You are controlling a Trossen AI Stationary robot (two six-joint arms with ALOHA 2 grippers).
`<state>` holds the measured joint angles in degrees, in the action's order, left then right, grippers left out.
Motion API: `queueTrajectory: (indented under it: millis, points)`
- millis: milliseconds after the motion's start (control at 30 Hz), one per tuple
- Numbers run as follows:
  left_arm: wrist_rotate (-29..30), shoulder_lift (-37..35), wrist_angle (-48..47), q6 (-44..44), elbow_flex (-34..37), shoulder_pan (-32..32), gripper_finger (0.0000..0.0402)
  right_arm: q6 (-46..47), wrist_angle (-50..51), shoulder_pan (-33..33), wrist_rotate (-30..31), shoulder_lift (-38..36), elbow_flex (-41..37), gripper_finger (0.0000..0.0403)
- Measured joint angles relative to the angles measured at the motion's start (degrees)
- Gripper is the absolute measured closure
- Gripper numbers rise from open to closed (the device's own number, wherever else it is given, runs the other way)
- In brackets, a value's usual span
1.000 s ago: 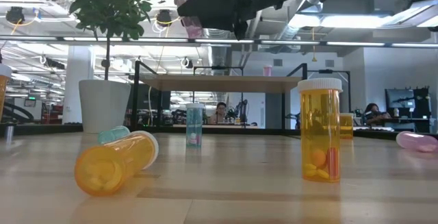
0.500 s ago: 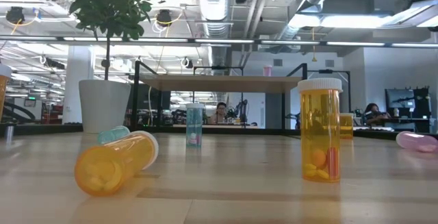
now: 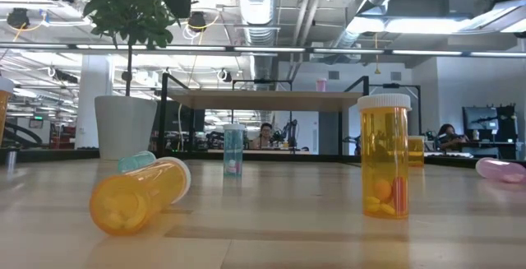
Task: Pick and place medicine bottles onto shelf by color
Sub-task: Put the left pink pill bottle on the shelf aligned with the other pink pill bottle
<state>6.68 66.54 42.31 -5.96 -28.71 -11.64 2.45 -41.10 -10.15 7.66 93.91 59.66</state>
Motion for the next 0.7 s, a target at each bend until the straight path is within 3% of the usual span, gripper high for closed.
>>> queueTrajectory:
  millis: [233,400,700]
  points:
    - [-3.0,5.3,9.0,-2.0,0.0,2.9,0.0133,0.1,0.6,0.2,0.0,0.0,0.0,0.0274]
    - [-3.9,5.8,10.5,-2.3,0.0,3.5,0.0140,0.1,1.9,0.3,0.0,0.0,0.0,0.0273]
    - [-3.9,5.8,9.9,-2.3,0.0,3.5,0.0201,0.1,2.1,0.7,0.0,0.0,0.0,0.0273]
